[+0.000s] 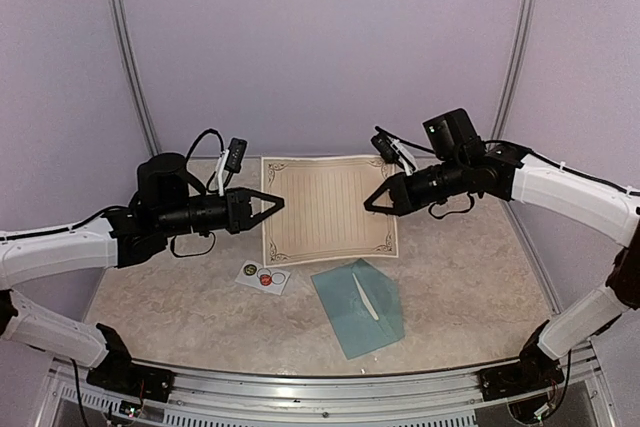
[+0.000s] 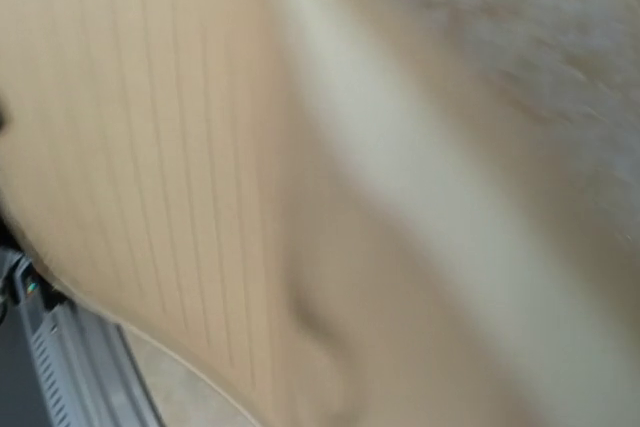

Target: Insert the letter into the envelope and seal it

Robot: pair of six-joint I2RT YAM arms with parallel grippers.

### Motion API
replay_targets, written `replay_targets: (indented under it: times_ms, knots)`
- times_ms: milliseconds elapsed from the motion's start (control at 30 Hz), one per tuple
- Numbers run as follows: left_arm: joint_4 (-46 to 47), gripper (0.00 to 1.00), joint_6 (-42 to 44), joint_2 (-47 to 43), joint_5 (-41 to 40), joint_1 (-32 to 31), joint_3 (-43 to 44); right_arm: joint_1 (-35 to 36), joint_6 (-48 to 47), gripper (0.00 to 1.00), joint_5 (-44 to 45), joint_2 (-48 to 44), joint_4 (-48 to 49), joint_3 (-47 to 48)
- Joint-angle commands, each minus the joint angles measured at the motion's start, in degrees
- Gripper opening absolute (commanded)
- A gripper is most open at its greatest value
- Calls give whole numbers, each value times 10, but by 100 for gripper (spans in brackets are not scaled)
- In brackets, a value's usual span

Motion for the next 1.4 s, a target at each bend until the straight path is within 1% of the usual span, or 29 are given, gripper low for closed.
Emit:
replay_targets:
  times_ms: [0, 100, 167, 300, 400, 467, 500, 667, 767, 900, 1100, 1367]
  knots:
    - [2, 0, -23, 24, -141, -41, -15, 11, 54, 0, 63, 18, 1, 7]
    - [51, 0, -78, 42, -185, -67, -51, 21, 92, 0, 78, 23, 39, -27]
    - [78, 0, -106, 57, -199, -82, -72, 30, 119, 0, 75, 31, 68, -54]
    - [104, 0, -143, 96, -207, -100, -98, 56, 155, 9, 73, 51, 112, -90]
    - [111, 0, -158, 131, -203, -102, -104, 75, 175, 16, 61, 66, 149, -113]
    - [114, 0, -161, 149, -201, -102, -105, 83, 187, 22, 50, 79, 168, -123]
    - [115, 0, -162, 156, -200, -102, -105, 86, 191, 27, 45, 87, 179, -126]
    - [116, 0, -165, 193, -193, -102, -102, 103, 211, 55, 40, 113, 207, -131]
    - [110, 0, -173, 213, -194, -101, -99, 109, 220, 64, 38, 124, 215, -128]
    - [110, 0, -179, 234, -188, -97, -97, 111, 228, 67, 19, 138, 240, -132]
    - [103, 0, -194, 256, -185, -83, -99, 125, 233, 80, 23, 138, 245, -124]
    - [98, 0, -197, 264, -182, -74, -102, 126, 237, 81, 47, 105, 224, -114]
